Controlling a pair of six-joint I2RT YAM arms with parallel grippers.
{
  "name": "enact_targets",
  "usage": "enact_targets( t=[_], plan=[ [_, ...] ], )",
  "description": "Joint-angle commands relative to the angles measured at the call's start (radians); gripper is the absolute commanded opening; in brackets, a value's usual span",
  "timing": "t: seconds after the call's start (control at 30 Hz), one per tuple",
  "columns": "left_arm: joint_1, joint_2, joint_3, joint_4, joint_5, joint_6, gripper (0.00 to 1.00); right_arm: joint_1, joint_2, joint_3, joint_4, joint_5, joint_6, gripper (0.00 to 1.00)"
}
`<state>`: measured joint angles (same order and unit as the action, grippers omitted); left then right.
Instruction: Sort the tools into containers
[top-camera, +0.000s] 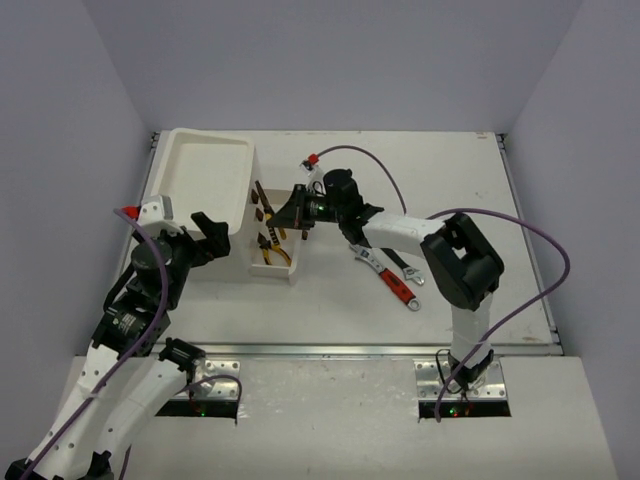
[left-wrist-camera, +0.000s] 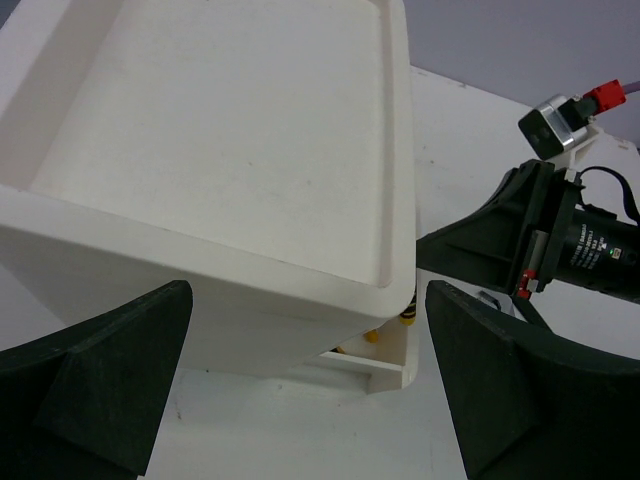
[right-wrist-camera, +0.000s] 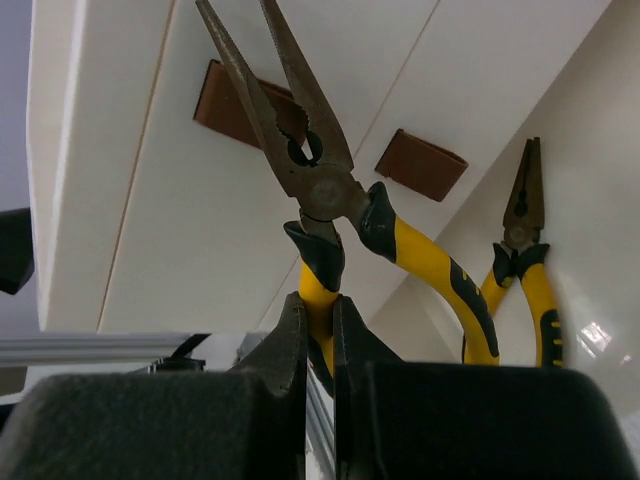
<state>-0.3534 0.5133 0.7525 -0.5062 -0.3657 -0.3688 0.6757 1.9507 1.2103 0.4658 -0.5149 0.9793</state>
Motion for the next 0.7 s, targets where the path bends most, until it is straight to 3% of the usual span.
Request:
enact_targets(
  t=[0.0, 0.17, 0.4, 0.43, 0.67],
  plan=[
    [0.011, -0.013, 0.031, 0.023, -0.012, 0.003, 1.00, 0.008, 0.053, 0.092, 0.173, 0.054, 0.159, 0.00],
    [0.011, 0.004, 0.031, 0.032, 0.030, 0.019, 1.00, 0.019, 0.039, -0.001, 0.161, 0.164, 0.174, 0.07],
    [0.013, 0.013, 0.033, 0.039, 0.051, 0.030, 1.00, 0.018, -0.025, -0.013, 0.069, 0.172, 0.110, 0.62],
    [0.013, 0.011, 0.033, 0.040, 0.051, 0.030, 1.00, 0.018, -0.039, -0.013, 0.059, 0.173, 0.095, 0.67],
    [0.013, 0.007, 0.028, 0.058, 0.097, 0.046, 1.00, -0.022, -0.239, -0.110, -0.082, 0.261, -0.056, 0.69]
  ],
)
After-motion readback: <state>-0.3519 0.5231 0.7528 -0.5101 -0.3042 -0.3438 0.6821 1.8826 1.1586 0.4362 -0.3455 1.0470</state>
